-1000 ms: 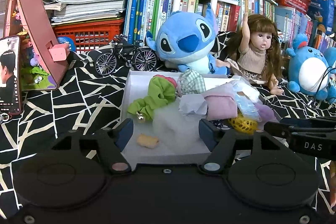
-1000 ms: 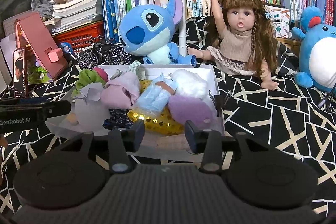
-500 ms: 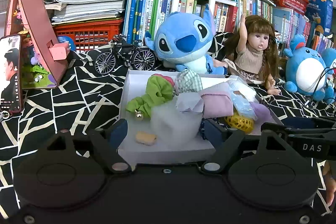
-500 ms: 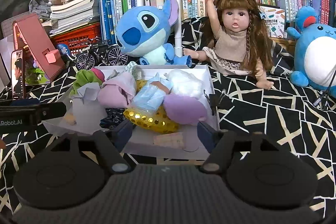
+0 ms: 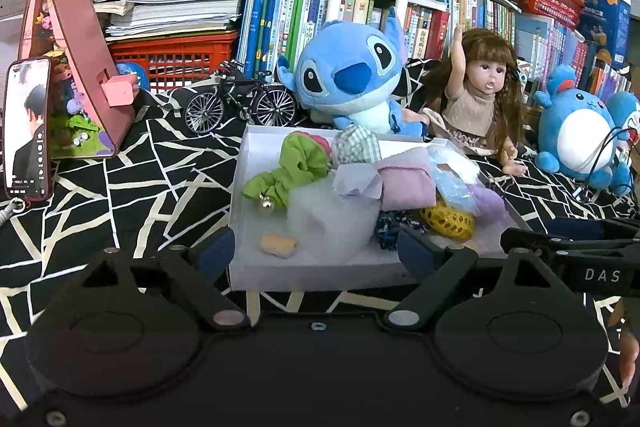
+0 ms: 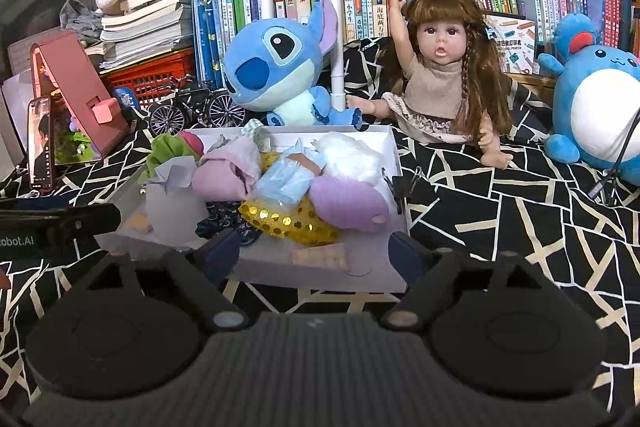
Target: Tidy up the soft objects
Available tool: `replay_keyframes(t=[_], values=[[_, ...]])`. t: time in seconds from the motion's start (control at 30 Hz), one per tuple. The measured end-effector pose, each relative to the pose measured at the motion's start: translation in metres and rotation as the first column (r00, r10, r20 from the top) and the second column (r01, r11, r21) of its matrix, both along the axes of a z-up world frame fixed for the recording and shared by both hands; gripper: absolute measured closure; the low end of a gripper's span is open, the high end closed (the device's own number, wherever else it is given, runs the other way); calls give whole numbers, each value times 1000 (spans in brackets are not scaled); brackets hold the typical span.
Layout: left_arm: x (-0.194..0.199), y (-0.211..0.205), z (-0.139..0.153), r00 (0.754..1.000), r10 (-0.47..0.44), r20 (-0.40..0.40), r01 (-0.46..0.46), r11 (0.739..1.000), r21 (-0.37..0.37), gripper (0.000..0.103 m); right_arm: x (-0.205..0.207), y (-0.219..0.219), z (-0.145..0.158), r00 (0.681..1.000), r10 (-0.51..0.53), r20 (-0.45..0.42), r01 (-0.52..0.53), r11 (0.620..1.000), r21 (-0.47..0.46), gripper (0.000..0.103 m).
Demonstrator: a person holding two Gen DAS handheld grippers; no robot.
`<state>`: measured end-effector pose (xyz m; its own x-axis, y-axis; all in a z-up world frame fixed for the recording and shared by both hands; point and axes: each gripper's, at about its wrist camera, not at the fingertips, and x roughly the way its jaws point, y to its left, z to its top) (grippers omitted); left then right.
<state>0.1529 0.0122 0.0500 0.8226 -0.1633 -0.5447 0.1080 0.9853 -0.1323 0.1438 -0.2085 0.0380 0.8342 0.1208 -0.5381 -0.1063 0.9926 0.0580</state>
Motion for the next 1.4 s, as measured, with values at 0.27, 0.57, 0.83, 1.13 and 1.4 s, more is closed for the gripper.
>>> replay_keyframes(t=[0.27, 0.57, 0.83, 1.13, 1.4], values=[[-16, 1, -6, 1000, 5, -14, -5, 1000, -9, 15, -14, -2, -3, 1000, -9, 5, 9, 1000, 4, 8], [-35, -2, -22, 999, 25, -39, -24, 1000, 8, 14, -30, 2, -14, 1000, -15, 7, 16, 1000, -24, 5], [-39, -7, -39, 996, 42, -83, -40, 999, 35, 14, -36, 5, -29, 999, -33, -19, 32, 999, -26, 4], [-32, -13, -55, 988, 75, -132, -65, 995, 78, 14, -35, 4, -46, 996, -57, -69, 55, 998, -35, 3], [-26, -21, -60, 986, 101, -129, -85, 989, 125, 11, -30, 9, -55, 995, -52, -89, 46, 997, -66, 0]])
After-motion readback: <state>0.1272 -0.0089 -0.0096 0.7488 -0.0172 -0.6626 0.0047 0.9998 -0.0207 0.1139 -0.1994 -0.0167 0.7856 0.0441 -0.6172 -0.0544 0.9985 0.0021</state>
